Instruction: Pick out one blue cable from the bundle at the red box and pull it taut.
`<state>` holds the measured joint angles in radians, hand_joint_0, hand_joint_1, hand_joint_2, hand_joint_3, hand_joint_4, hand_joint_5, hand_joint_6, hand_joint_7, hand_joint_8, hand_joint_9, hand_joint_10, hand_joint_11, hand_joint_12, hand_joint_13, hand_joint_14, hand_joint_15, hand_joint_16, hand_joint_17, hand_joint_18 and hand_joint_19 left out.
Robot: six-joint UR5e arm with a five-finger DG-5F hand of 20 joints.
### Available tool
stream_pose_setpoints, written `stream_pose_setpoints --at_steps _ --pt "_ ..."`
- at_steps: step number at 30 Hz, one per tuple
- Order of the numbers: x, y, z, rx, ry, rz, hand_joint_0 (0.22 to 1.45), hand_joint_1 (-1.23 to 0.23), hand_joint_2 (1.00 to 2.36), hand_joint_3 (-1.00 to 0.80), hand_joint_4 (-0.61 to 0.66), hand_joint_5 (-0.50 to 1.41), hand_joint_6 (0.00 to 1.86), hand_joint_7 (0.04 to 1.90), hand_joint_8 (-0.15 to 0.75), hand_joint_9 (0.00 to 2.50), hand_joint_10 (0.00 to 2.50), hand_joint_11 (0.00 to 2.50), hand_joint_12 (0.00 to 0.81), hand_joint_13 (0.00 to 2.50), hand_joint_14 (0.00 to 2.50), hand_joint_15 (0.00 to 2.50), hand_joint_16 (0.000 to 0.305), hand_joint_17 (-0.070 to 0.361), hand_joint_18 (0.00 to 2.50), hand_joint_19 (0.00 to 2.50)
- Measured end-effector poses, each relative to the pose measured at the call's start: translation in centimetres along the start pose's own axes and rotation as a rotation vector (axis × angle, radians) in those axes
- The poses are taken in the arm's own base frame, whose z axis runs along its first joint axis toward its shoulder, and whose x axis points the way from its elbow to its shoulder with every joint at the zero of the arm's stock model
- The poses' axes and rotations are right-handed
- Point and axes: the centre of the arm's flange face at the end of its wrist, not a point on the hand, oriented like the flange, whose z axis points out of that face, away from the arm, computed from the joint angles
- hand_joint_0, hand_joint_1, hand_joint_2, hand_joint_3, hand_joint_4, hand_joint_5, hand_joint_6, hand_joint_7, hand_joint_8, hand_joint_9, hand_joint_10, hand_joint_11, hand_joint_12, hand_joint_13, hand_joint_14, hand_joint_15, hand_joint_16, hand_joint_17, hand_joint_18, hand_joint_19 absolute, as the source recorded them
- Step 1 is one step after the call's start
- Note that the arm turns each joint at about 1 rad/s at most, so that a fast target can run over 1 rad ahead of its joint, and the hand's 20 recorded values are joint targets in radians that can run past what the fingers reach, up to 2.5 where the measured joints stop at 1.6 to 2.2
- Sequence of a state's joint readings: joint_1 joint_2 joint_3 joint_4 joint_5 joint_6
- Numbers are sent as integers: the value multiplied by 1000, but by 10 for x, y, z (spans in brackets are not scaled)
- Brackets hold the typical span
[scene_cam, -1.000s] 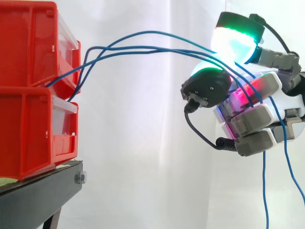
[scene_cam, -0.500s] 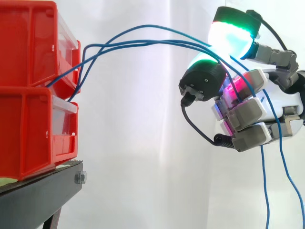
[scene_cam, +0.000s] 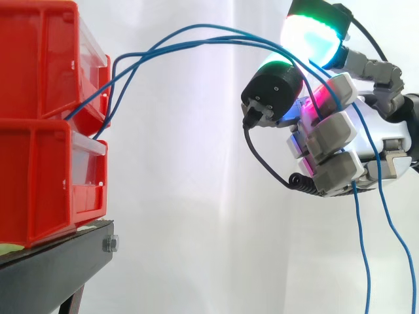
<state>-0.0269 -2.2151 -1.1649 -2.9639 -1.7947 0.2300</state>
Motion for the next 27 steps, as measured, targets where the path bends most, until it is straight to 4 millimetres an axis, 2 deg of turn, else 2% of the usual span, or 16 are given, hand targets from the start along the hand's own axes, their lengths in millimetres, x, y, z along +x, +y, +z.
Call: stream_pose_setpoints --at_steps 13,27 --pt "-1 -2 2 -27 5 -10 620 -906 1317 -34 -359 -46 933 1086 265 1272 15 464 324 1245 20 526 49 110 1111 577" --pt "1 -9 9 -115 29 -31 615 -901 1338 -36 -359 -44 932 1083 264 1312 18 476 328 1259 18 537 49 110 1120 582"
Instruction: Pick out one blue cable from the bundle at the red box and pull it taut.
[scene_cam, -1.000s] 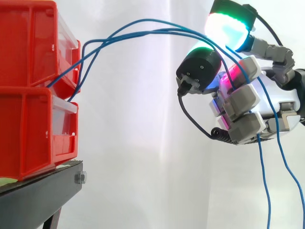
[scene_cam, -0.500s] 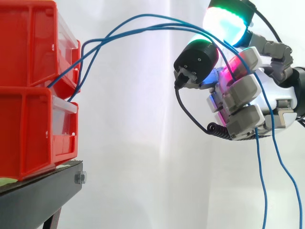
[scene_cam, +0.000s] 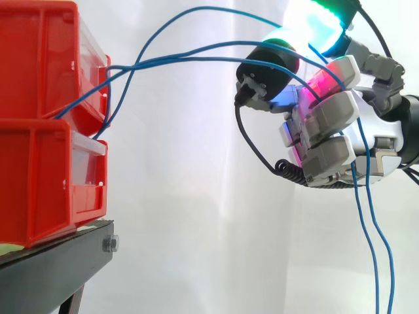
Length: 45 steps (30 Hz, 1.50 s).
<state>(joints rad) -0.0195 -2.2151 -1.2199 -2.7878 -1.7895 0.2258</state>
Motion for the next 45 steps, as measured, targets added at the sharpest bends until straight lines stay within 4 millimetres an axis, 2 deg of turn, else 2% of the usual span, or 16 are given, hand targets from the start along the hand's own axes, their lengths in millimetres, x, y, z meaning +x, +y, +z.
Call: stream_pose_setpoints --at_steps 30,45 --pt "0 -2 -1 13 -6 3 580 -878 1453 -68 -357 -40 926 1078 267 1374 16 520 325 1288 21 546 50 113 1134 581" --pt "0 -2 -1 13 -6 3 582 -881 1444 -65 -356 -39 925 1069 262 1378 16 513 329 1281 18 556 50 113 1129 576"
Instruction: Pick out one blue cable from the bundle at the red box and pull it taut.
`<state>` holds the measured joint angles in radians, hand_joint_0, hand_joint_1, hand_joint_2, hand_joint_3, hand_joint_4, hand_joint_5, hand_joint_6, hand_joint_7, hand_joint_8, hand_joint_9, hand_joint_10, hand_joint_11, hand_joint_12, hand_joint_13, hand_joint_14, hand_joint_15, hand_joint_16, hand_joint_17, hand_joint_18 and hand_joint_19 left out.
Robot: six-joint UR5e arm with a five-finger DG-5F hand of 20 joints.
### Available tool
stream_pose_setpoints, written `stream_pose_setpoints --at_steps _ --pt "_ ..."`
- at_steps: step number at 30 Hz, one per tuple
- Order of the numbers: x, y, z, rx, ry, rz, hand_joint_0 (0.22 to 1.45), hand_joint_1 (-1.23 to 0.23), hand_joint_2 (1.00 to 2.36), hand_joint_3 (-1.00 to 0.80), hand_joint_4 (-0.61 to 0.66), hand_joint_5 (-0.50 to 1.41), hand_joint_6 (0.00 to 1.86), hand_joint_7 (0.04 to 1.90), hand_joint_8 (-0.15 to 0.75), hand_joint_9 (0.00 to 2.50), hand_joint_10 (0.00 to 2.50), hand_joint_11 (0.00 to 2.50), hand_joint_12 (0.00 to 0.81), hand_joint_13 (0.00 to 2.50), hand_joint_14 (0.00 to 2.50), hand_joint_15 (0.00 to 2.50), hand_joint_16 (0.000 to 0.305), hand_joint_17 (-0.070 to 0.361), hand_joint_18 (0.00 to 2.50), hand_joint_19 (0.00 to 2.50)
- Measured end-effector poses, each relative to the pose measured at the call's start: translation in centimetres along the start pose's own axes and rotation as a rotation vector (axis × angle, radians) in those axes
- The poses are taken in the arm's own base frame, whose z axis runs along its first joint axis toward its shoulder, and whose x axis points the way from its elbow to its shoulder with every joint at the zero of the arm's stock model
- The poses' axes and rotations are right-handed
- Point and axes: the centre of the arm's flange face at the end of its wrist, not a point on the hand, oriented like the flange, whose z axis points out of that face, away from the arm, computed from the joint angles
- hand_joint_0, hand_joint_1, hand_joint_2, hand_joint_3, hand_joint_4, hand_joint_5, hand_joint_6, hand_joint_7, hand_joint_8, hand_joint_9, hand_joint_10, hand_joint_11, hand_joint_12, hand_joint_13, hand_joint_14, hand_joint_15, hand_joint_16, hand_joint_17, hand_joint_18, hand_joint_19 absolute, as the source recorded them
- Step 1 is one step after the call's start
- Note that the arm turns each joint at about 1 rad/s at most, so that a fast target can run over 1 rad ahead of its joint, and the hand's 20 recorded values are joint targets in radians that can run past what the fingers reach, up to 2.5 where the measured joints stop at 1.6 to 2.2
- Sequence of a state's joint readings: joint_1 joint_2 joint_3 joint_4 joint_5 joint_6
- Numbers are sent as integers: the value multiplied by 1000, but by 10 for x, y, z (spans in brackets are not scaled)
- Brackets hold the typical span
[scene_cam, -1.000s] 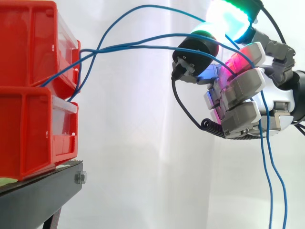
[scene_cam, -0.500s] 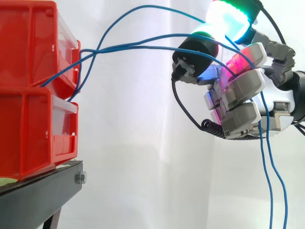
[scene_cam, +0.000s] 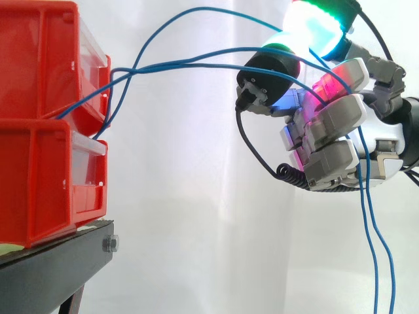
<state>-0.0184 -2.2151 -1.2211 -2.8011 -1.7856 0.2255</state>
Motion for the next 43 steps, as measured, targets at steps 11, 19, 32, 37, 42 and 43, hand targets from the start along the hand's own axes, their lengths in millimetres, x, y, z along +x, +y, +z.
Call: stream_pose_setpoints --at_steps 11,19,32,37,42,43 --pt "0 0 0 0 0 0 579 -880 1444 -62 -351 -38 923 1067 266 1379 16 512 333 1274 20 549 50 112 1123 575" --pt "0 0 0 0 0 0 576 -880 1452 -65 -345 -38 920 1081 262 1383 18 513 328 1272 20 551 50 113 1124 568" --pt "0 0 0 0 0 0 580 -886 1426 -62 -340 -38 920 1074 261 1383 18 508 331 1272 20 547 50 112 1123 567" --pt "0 0 0 0 0 0 579 -886 1429 -64 -341 -37 919 1076 259 1384 16 523 329 1267 18 542 50 112 1122 575" --pt "0 0 0 0 0 0 578 -883 1431 -60 -340 -37 919 1075 261 1383 16 511 329 1269 18 542 50 112 1124 566" --pt "0 0 0 0 0 0 578 -885 1433 -65 -339 -37 918 1086 264 1383 16 517 328 1269 18 542 50 112 1125 567"
